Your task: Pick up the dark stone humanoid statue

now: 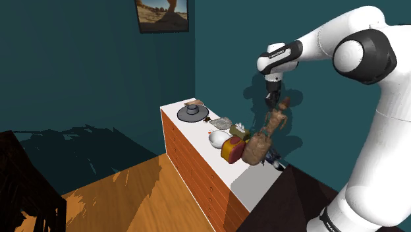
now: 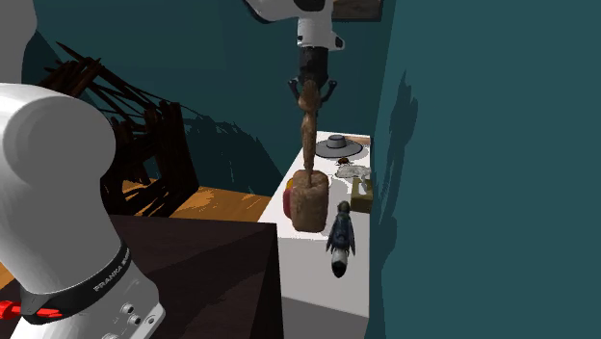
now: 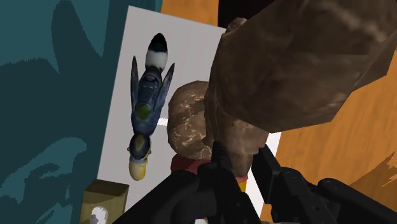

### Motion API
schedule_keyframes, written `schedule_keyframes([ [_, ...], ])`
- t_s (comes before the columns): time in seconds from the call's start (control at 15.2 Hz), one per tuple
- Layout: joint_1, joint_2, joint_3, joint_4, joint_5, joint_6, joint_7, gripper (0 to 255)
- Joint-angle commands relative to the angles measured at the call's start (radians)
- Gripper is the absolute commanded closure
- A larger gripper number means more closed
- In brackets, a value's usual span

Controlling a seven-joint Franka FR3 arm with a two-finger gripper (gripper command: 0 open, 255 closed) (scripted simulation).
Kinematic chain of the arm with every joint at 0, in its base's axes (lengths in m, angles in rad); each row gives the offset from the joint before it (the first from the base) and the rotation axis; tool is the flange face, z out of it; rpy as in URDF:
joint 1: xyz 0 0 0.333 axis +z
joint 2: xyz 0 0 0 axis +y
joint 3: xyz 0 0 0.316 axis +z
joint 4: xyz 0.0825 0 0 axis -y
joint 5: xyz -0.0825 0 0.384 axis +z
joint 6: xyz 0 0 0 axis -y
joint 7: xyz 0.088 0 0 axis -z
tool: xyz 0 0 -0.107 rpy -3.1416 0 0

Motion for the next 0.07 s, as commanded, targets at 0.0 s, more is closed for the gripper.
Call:
schedule_keyframes([
  [0.0,0.002,-0.005,0.000,0.007,-0.001,-0.008,0.002,255],
])
